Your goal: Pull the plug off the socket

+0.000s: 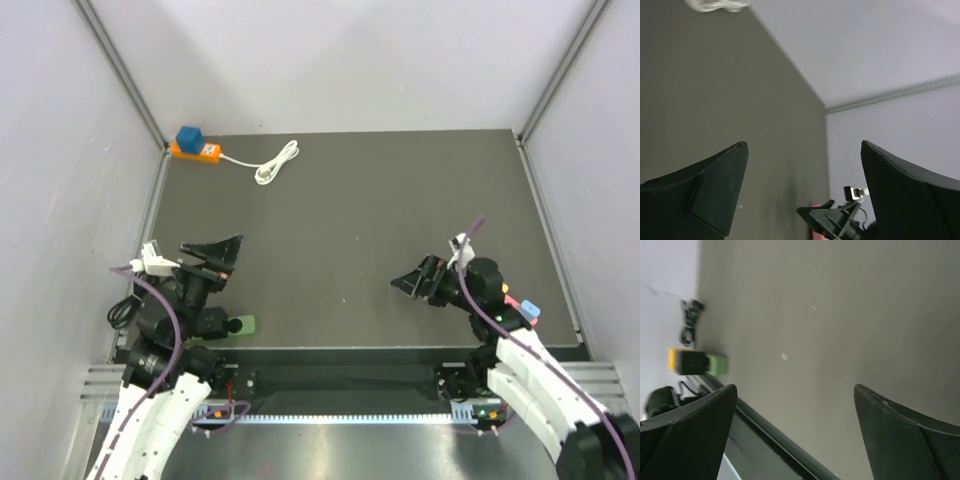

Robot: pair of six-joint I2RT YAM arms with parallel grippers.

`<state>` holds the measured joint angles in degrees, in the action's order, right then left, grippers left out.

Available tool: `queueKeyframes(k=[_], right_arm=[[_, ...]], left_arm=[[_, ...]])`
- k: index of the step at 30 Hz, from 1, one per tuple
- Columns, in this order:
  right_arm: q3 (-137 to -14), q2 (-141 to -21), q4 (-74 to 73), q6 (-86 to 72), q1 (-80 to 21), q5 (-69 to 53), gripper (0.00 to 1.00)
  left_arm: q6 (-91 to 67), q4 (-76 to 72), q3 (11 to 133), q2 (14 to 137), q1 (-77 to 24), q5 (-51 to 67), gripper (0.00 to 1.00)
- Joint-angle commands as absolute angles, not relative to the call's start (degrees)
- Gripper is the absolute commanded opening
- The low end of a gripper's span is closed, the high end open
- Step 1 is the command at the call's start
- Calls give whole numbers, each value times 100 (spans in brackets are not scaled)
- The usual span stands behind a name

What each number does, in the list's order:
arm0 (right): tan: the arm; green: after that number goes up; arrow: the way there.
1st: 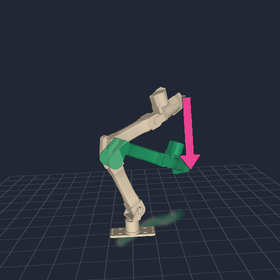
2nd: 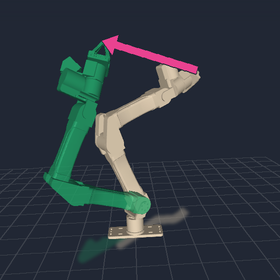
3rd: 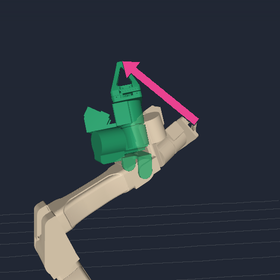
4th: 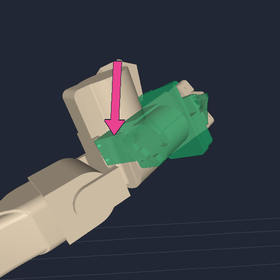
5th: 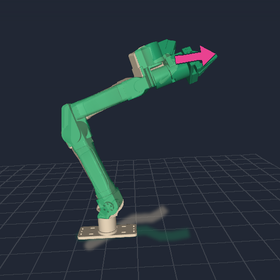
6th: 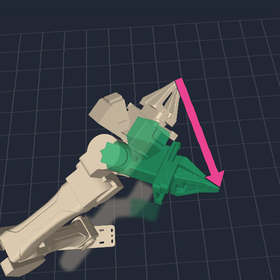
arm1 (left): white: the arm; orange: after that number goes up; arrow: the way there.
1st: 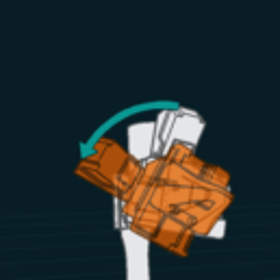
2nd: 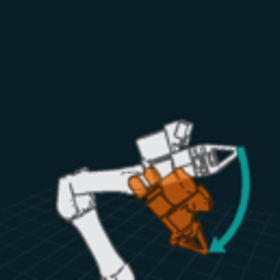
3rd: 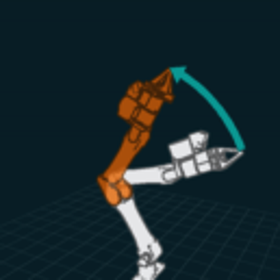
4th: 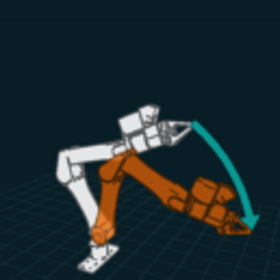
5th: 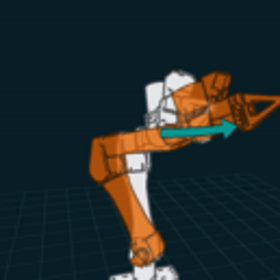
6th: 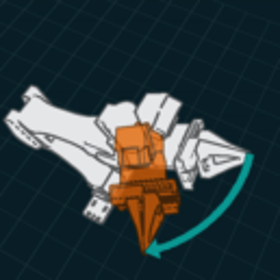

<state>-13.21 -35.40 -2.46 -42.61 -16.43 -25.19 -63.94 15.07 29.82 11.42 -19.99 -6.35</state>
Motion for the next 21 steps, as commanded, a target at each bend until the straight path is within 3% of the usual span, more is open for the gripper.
queueKeyframes(k=[1,6,13,16,18,21], right_arm=[[-1547,-4260,120,-3866,-1608,-2478,100],[-1493,-5384,2080,-4446,-2036,-2761,100],[-2943,-7467,2346,-4613,-3760,-2084,100],[-3523,-8321,2628,-4825,-4533,-1741,100],[-4085,-8961,2680,-4869,-5076,-1609,100],[-4858,-9578,2838,-4520,-5771,-1564,100]], left_arm=[[-6855,4085,3506,1581,-1969,-1906,98],[-6408,4587,3893,1617,-1978,-2171,98],[-4642,4639,4770,1617,-1977,-951,98],[-5141,5386,5017,1486,-1986,-1722,98],[-4863,5397,5062,1319,-1995,-1644,92],[-4895,5825,5290,1467,-1995,-1652,91]])
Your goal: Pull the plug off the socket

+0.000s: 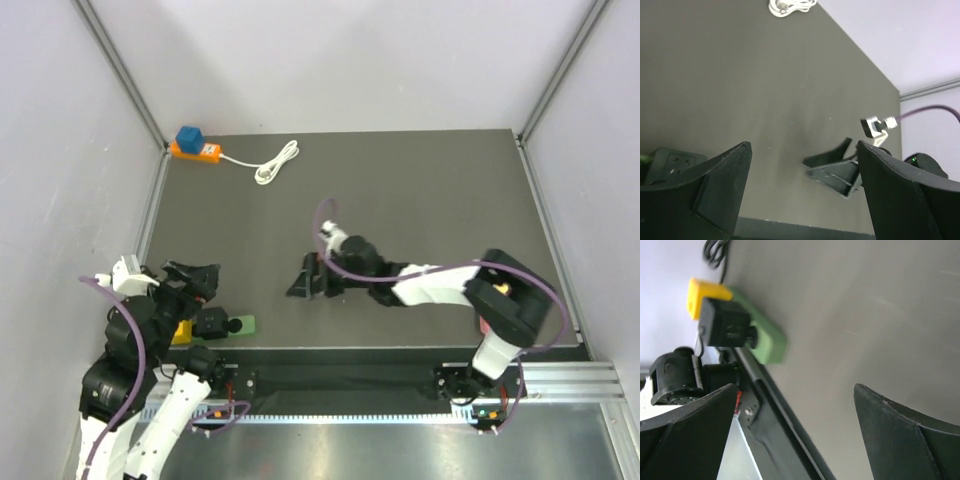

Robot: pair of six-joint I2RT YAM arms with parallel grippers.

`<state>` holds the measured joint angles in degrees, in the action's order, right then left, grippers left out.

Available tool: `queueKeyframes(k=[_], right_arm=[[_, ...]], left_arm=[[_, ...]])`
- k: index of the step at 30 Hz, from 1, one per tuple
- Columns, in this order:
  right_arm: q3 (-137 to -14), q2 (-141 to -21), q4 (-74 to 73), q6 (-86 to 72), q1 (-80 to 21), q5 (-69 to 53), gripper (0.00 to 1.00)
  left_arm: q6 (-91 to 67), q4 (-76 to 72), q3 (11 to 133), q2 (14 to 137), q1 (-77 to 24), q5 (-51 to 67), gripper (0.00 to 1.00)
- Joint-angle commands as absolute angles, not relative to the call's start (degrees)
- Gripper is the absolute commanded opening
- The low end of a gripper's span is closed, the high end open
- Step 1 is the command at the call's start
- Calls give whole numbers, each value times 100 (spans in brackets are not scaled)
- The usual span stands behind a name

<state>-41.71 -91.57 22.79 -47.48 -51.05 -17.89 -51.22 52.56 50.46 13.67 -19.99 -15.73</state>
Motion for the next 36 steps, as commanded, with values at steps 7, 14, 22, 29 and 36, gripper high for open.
queueKeyframes(k=[7,14,22,29,36], right_arm=[[-6134,-11117,3392,-3386,-6521,-2171,93],[-7013,-11715,2242,-872,-6829,-2214,93],[-7725,-12234,1337,851,-7057,-1872,86],[-8190,-12559,828,1397,-7190,-1854,69],[-8165,-12543,791,1564,-7198,-1460,41]], left_arm=[[-4755,6099,5765,1837,-1986,-1327,87],[-4632,6336,6134,1837,-1995,-1485,87],[-4588,6407,6161,1811,-1995,-1415,87],[-4570,6504,6161,1802,-1995,-1459,86],[-4623,6451,6065,1802,-2004,-1433,85]])
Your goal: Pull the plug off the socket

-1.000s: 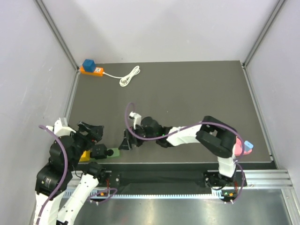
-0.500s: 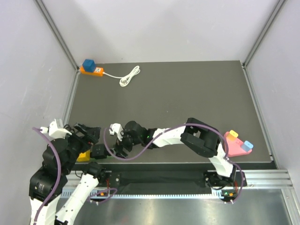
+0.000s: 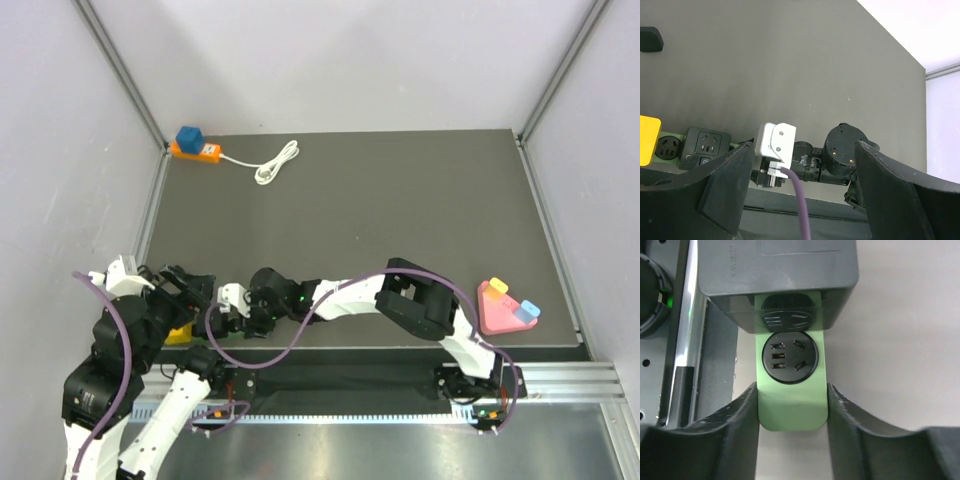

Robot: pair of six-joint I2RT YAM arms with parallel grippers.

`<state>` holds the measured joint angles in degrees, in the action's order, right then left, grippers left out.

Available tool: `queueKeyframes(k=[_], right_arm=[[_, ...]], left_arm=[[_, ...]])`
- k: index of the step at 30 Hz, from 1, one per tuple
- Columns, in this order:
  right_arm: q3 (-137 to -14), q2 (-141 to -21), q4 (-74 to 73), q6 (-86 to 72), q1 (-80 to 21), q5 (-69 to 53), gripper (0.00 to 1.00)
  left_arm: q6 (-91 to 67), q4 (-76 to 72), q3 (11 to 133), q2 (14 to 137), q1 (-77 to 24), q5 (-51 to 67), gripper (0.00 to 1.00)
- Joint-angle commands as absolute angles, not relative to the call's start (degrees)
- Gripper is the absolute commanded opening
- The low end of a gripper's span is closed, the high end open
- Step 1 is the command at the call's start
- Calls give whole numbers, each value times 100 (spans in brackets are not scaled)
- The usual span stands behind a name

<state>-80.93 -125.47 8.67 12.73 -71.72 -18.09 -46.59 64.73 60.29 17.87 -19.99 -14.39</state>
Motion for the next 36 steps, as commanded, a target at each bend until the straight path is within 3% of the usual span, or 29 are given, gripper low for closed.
queueKeyframes(k=[1,4,12,20,24,25,28,29,32,34,36], right_arm=[[-8148,-12533,678,1608,-7190,-1346,22],[-8078,-12437,475,1740,-7128,-951,0],[-6971,-11559,659,1793,-6601,-659,0],[-6162,-10881,325,1995,-6144,-958,0],[-5836,-10627,422,1899,-6056,-870,0],[-5827,-10617,404,1872,-6056,-809,2],[-5871,-10573,404,1609,-6056,-599,23],[-5888,-10547,422,1373,-6064,-545,35],[-5906,-10372,474,785,-6064,-308,52],[-5915,-10135,501,459,-6073,-37,57],[-5950,-9889,457,36,-6082,192,73]], left_arm=[[-4632,6434,6047,1810,-2004,-1433,85],[-4676,6285,6012,1872,-1995,-1319,82],[-4790,5766,5600,2223,-2004,-967,75],[-5352,5660,5150,2882,-2004,-1379,46],[-5484,5704,5186,3418,-1986,-1827,38],[-5502,5695,5186,3628,-1995,-1872,36],[-5642,5695,5124,3989,-1995,-2117,27],[-5695,5704,5098,4060,-1986,-2153,24],[-5713,5520,4931,4236,-1995,-2320,14],[-5765,5397,4808,4263,-1986,-2460,9],[-5801,5248,4712,4254,-1986,-2531,4]])
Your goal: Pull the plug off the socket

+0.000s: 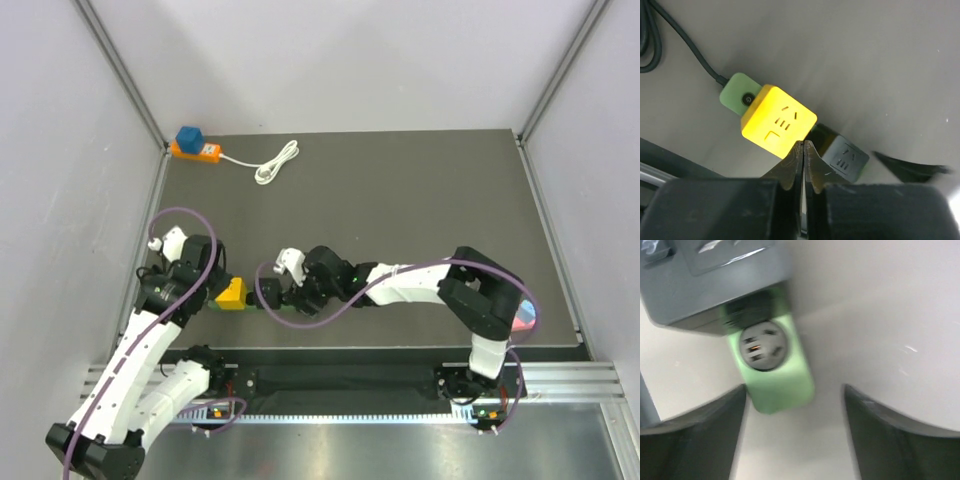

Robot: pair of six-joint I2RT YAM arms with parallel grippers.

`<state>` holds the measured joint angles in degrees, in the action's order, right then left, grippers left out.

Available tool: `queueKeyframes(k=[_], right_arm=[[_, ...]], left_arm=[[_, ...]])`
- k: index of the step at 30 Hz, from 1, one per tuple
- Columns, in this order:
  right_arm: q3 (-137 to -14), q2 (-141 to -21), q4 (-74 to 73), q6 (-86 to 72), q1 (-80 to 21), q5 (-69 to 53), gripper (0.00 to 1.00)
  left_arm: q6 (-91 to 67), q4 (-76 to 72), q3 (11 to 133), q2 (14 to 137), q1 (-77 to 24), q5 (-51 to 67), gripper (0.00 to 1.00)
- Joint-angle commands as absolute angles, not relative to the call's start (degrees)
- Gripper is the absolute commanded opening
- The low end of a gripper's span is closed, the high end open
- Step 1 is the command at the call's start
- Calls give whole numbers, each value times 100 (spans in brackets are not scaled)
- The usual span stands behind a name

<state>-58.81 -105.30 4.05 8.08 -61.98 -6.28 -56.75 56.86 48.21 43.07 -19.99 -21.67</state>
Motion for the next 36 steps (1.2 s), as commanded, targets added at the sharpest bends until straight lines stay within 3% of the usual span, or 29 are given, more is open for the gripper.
queueKeyframes(k=[1,2,11,16,21,31,36], right_arm=[[-5968,-9818,379,-200,-6091,272,82],[-5950,-9730,378,-298,-6100,272,100],[-5582,-8939,1009,-519,-6240,27,100],[-5431,-9008,1748,243,-6591,-264,100],[-5774,-9527,1695,1229,-6881,-501,89],[-6310,-10370,2285,1854,-7084,-167,88],[-6872,-10819,2005,1854,-7066,-255,82]], left_arm=[[-5792,5204,4676,4263,-1986,-2557,0],[-5818,5186,4624,4271,-1978,-2627,0],[-5643,4852,4290,4526,-1750,-2383,0],[-5485,4755,4122,4605,-1442,-2066,0],[-5318,4693,3964,4798,-1064,-1565,0],[-5519,4957,3902,4623,-1020,-1372,0],[-5677,5089,3709,4886,-1011,-1047,0]])
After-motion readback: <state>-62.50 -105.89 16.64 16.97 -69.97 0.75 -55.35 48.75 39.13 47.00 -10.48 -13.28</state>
